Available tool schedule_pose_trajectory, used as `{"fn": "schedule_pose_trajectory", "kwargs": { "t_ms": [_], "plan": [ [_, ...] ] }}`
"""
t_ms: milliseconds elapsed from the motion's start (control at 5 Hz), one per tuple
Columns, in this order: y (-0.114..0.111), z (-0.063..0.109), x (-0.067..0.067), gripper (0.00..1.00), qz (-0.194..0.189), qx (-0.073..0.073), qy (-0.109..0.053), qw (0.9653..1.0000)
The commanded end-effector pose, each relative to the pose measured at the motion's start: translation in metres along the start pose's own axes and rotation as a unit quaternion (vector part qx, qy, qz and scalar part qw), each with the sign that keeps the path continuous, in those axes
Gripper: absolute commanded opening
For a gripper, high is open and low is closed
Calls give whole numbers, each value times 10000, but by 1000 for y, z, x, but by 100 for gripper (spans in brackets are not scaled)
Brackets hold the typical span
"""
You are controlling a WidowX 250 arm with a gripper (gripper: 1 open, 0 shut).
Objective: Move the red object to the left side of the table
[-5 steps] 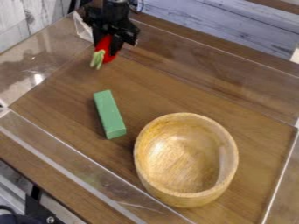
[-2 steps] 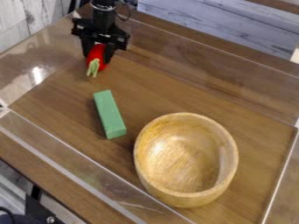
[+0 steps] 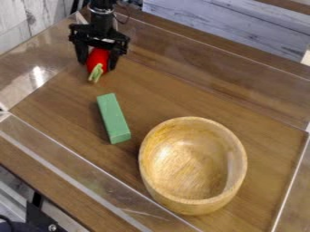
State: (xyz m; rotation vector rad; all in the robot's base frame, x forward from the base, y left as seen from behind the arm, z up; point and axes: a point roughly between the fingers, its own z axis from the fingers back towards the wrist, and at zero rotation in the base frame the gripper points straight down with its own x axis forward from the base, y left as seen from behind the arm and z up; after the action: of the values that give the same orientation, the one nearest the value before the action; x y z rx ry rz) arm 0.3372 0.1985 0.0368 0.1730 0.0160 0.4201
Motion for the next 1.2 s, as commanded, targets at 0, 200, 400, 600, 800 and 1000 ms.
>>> {"fn": "schedule_pose_trajectory", "kwargs": {
  "t_ms": [0, 200, 400, 600, 800, 1000],
  "plan": [
    [10, 32, 14, 0, -185, -76, -335, 9992],
    [20, 34, 8, 100, 107, -183, -295, 9993],
    [23, 35, 0, 100, 362, -269, -243, 9987],
    [25, 36, 3, 100, 322, -425, -264, 9982],
    [25, 36, 4, 100, 299, -529, -276, 9978],
    [31, 34, -5, 100, 266, -621, -295, 9973]
  ]
}}
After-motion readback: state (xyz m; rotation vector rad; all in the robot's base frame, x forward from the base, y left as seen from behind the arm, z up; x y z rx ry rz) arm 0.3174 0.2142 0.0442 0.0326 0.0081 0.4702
